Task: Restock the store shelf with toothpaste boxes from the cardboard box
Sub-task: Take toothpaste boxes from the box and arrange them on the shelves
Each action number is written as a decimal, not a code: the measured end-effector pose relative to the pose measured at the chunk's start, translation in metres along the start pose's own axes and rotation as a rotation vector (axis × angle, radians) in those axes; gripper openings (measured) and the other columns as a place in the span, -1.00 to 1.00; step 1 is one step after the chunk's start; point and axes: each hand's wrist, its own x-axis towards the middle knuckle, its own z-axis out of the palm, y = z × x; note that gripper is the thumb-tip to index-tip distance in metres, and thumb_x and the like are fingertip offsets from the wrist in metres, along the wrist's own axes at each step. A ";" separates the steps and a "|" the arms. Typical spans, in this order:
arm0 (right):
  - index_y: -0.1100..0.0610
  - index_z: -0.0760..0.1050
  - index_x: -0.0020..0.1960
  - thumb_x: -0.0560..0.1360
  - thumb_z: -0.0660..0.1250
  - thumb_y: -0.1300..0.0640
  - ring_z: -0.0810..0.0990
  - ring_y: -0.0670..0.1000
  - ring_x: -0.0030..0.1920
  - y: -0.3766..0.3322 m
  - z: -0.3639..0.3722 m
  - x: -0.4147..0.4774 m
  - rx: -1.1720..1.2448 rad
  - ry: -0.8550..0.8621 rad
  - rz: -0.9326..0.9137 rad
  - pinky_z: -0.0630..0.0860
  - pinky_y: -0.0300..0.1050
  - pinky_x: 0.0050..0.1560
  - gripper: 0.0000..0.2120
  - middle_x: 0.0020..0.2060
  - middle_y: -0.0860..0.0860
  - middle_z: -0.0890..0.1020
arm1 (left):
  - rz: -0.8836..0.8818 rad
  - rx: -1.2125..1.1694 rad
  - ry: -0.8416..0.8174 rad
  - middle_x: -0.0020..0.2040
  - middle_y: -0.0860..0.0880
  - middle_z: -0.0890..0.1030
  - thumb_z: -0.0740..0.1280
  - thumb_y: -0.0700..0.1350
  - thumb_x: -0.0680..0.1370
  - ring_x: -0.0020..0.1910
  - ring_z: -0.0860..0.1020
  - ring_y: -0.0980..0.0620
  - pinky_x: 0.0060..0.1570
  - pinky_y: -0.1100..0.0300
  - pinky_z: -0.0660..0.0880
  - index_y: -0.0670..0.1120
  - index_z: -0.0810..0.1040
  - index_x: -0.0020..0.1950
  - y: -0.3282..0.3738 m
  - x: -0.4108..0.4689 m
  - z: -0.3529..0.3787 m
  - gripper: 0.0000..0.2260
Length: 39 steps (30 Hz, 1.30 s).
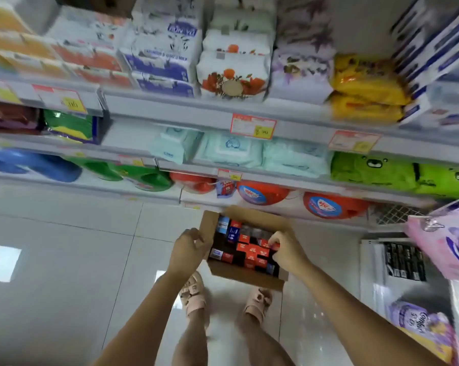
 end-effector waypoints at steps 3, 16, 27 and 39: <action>0.10 0.48 0.17 0.41 0.40 0.26 0.46 0.06 0.23 0.015 0.046 0.039 -0.068 0.027 0.055 0.43 -0.18 0.12 -0.65 0.16 0.01 0.52 | -0.046 0.000 -0.028 -0.08 -0.04 0.59 0.38 -0.13 0.48 -0.09 0.55 0.00 -0.09 0.16 0.46 -0.15 0.54 -0.11 -0.043 0.034 0.020 -0.90; 0.14 0.25 0.48 0.52 0.20 0.37 0.27 0.04 0.44 0.021 0.207 0.229 -0.314 0.107 -0.300 0.14 -0.16 0.42 -0.46 0.44 0.06 0.31 | -0.057 0.086 -0.132 0.35 -0.01 0.46 0.33 -0.12 0.54 0.38 0.39 -0.01 0.17 0.37 0.27 -0.08 0.35 0.44 -0.193 0.150 0.103 -0.54; 0.26 0.25 0.44 0.60 0.07 0.31 0.34 0.19 0.29 0.021 0.284 0.289 -0.412 0.295 -0.326 0.32 -0.01 0.22 -0.60 0.33 0.22 0.35 | -0.026 0.054 -0.205 0.47 0.07 0.27 0.29 -0.11 0.58 0.49 0.21 0.05 0.39 0.19 0.18 0.06 0.31 0.46 -0.235 0.186 0.140 -0.55; 0.15 0.30 0.31 0.32 0.51 0.19 0.46 0.10 0.19 0.023 0.262 0.246 -0.326 0.067 -0.232 0.42 -0.10 0.08 -0.36 0.20 0.09 0.45 | -0.273 -0.011 -0.218 0.37 -0.07 0.46 0.26 -0.13 0.59 0.25 0.49 -0.07 0.10 0.24 0.40 -0.03 0.40 0.42 -0.227 0.174 0.128 -0.62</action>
